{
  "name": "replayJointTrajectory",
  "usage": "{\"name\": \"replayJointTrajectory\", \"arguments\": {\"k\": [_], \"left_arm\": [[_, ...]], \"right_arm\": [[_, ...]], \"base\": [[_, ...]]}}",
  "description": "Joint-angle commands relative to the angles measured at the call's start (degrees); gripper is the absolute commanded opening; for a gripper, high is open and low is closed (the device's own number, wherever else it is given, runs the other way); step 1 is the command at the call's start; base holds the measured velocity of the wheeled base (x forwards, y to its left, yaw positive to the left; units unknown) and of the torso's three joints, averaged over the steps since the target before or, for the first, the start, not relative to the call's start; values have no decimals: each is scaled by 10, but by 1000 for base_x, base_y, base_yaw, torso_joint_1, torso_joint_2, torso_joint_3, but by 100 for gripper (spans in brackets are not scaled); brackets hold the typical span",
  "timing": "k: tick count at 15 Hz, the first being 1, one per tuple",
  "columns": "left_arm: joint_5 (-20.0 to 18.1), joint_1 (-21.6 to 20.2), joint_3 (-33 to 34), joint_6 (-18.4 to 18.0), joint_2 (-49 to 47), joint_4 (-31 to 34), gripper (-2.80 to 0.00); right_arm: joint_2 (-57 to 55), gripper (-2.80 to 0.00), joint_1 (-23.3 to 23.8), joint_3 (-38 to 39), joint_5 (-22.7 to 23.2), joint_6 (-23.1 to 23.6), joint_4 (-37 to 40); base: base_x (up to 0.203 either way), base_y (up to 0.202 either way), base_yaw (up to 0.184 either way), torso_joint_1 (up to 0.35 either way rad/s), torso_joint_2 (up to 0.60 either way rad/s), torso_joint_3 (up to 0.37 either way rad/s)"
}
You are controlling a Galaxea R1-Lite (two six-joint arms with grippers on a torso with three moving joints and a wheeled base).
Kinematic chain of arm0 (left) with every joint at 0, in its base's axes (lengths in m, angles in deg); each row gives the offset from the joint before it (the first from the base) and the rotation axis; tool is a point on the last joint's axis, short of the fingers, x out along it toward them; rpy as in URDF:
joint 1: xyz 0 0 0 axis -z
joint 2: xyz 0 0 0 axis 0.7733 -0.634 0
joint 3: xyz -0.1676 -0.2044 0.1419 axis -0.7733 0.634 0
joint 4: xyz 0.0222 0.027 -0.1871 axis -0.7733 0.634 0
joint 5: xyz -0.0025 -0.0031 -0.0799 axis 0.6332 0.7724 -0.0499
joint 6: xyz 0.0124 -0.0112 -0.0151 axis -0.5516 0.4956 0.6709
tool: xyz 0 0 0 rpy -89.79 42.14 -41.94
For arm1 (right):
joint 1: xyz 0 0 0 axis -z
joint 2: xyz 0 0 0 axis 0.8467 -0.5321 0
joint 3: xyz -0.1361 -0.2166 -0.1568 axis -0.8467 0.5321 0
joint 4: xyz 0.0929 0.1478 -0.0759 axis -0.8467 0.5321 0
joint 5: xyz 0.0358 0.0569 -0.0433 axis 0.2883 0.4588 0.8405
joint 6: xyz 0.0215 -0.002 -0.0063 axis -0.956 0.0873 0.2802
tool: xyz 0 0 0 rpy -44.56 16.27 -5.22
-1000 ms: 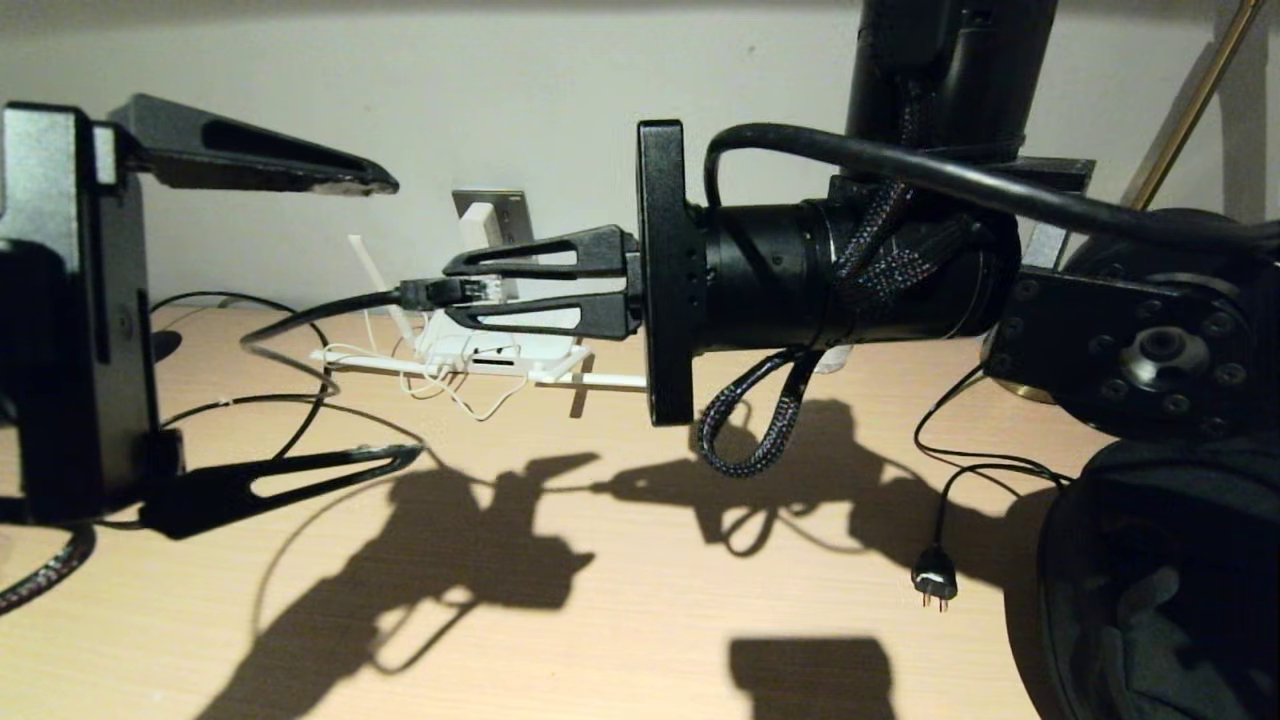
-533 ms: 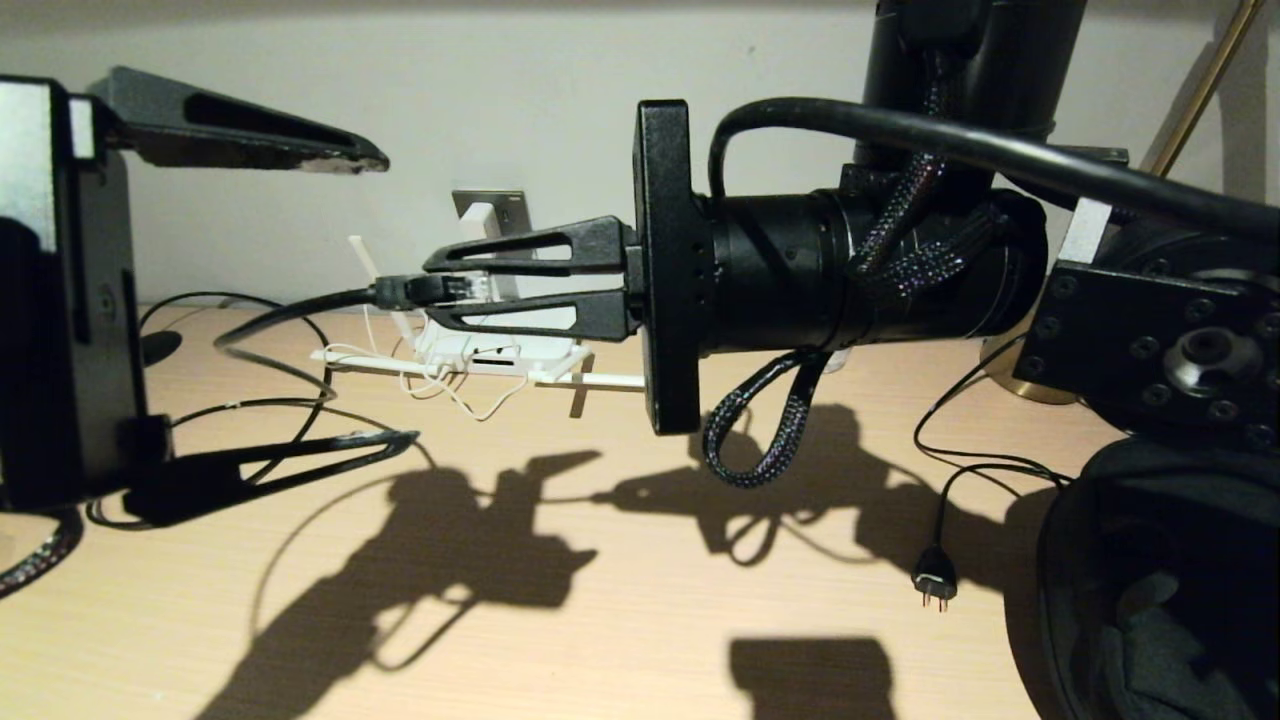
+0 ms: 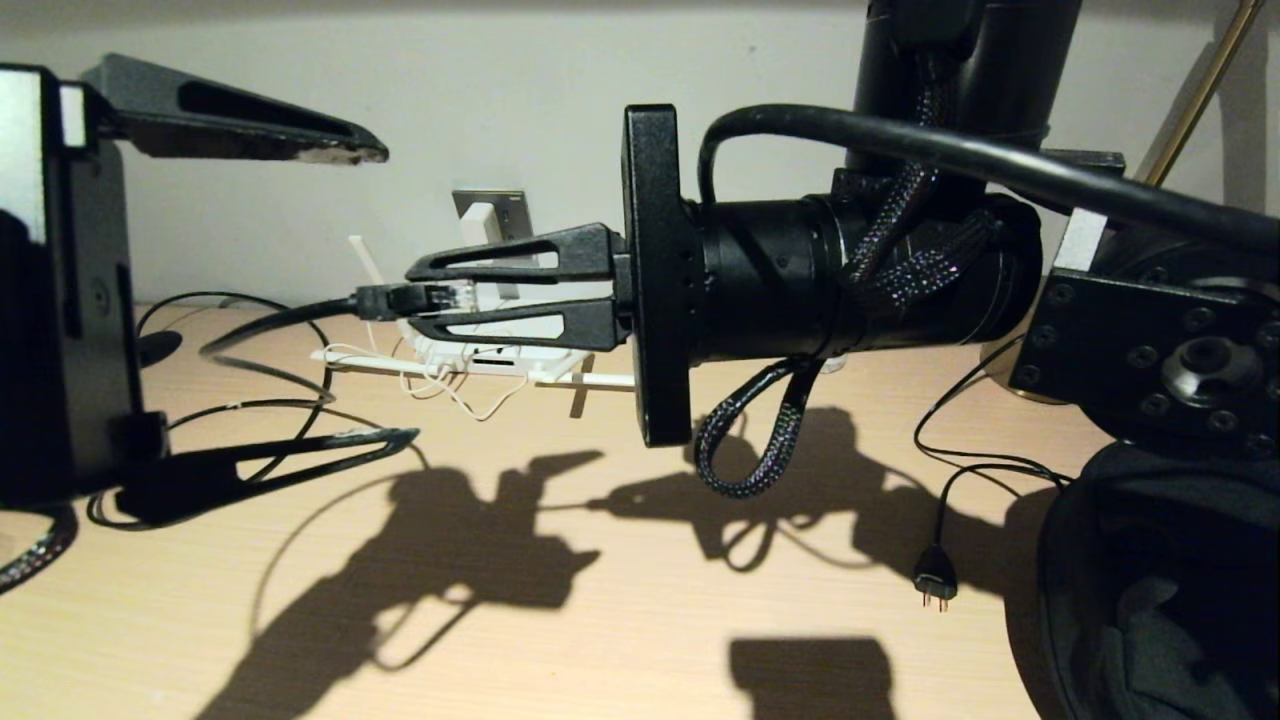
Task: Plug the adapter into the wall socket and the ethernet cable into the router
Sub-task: Hand it to the other hand
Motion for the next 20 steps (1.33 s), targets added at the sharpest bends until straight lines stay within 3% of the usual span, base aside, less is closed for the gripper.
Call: {"name": "replayJointTrajectory", "arguments": {"k": [1, 11, 12, 14, 15, 16, 20], "left_arm": [[-2, 0, 1, -3, 0, 1, 0], [-13, 1, 15, 7, 11, 5, 0], [-13, 3, 17, 44, 13, 7, 0], [-8, 26, 26, 179, 25, 3, 0], [2, 33, 26, 225, 32, 2, 0], [10, 37, 28, 242, 38, 2, 0], [8, 37, 52, 241, 55, -1, 0]], "right_arm": [[-2, -280, 0, 1, 3, -6, -1], [-1, -280, 0, 1, 3, -6, -1], [-1, -280, 0, 1, 3, -6, -1], [-1, -280, 0, 1, 3, -6, 0], [-1, -280, 0, 1, 3, -6, 1], [-1, -280, 0, 1, 4, -7, 1], [0, -280, -1, 0, 31, -29, 6]], "base": [[0, 0, 0, 0, 0, 0], [0, 0, 0, 0, 0, 0], [0, 0, 0, 0, 0, 0], [0, 0, 0, 0, 0, 0], [0, 0, 0, 0, 0, 0], [0, 0, 0, 0, 0, 0], [0, 0, 0, 0, 0, 0]]}}
